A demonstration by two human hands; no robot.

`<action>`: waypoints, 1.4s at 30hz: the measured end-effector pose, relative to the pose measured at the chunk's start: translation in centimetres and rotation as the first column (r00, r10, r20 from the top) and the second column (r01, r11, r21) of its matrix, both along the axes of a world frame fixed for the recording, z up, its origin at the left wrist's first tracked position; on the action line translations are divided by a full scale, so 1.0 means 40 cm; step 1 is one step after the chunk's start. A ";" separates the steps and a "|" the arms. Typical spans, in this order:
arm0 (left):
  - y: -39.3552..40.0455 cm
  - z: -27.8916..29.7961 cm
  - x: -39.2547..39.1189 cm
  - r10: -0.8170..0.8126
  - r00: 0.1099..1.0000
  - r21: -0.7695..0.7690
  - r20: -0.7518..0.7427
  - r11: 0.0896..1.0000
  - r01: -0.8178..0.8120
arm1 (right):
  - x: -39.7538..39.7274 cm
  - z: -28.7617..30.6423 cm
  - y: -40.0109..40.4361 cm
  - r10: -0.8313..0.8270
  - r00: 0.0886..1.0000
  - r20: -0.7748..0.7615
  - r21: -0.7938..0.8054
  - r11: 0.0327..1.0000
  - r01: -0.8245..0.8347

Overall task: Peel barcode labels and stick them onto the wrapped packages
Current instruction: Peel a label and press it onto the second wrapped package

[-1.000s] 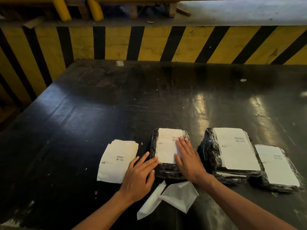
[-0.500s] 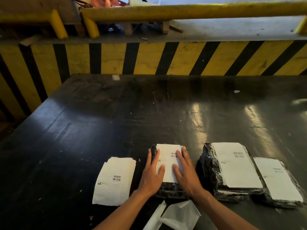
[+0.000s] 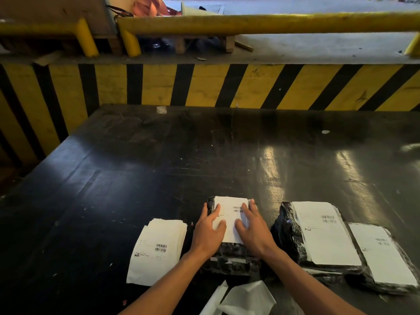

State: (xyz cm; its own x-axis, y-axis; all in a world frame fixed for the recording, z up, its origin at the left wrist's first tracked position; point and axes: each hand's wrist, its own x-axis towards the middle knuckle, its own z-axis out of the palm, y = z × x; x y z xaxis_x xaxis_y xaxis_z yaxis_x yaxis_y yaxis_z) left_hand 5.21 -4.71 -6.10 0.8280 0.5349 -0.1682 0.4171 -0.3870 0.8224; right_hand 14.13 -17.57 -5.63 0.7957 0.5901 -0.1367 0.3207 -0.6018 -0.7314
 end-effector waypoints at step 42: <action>-0.754 0.154 0.423 -0.219 0.933 0.041 0.287 0.975 0.216 | 0.350 0.227 -0.781 -0.252 0.948 0.197 0.054 0.968 0.246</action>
